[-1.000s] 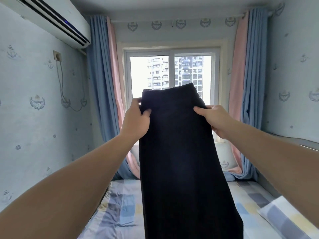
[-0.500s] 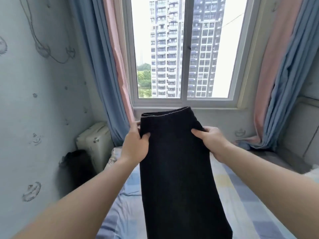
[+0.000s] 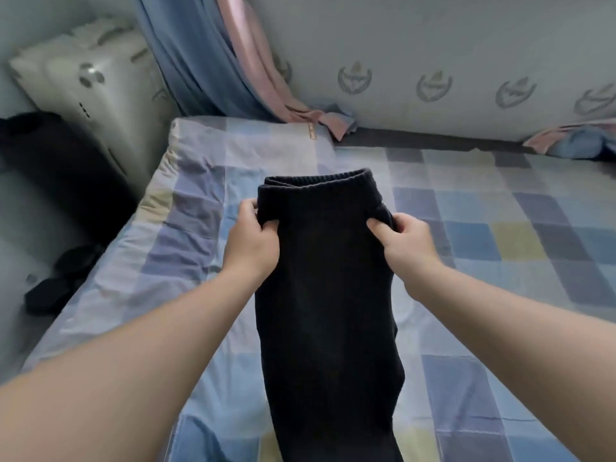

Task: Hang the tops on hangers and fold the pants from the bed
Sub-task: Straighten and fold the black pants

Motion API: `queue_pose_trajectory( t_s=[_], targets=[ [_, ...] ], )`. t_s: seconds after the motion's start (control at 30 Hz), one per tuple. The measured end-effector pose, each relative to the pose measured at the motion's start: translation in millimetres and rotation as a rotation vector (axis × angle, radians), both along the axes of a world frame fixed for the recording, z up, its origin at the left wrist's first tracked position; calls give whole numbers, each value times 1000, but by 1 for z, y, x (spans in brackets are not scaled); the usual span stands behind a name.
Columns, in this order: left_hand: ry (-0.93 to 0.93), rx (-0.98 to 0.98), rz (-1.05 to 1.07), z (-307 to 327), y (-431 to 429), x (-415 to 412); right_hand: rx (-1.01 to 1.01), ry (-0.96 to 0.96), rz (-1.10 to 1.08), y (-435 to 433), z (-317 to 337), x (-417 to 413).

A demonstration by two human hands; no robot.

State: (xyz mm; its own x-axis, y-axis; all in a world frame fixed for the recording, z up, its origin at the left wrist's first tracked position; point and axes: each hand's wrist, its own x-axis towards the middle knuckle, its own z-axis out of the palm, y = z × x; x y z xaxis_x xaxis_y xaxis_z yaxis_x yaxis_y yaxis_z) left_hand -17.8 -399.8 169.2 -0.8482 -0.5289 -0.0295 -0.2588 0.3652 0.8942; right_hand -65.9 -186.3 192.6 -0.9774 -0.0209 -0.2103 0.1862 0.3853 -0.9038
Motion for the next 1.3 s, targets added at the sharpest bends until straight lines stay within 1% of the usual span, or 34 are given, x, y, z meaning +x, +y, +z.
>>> queue_pose_trajectory(
  t_s=[0.17,0.23,0.3,0.43,0.57,0.67,0.73,0.83,1.07,1.3],
  targets=[
    [-84,0,65,-91,-34,-59,98,9,0,-39,-90,-68],
    [-174,-37,61,-120,-41,-67,158,-17,-15,-48,-118,-82],
    [-283,-136,22,-146,-39,-61,204,-75,29,-49,-143,-76],
    [-438,-278,-119,-176,-10,-7,322,-150,216,-28,-172,-20],
    [-509,-418,-261,-173,21,43,495,-122,380,-4,-161,27],
    [-515,-505,-353,-156,42,78,593,-115,435,13,-144,58],
    [-529,-534,-396,-143,52,103,688,-122,477,24,-133,79],
    [-568,-542,-437,-126,69,146,832,-78,566,45,-121,114],
    [-651,-494,-443,-101,123,254,862,-109,670,93,-103,208],
    [-748,-363,-366,-102,200,385,785,-180,704,158,-106,313]
  ],
)
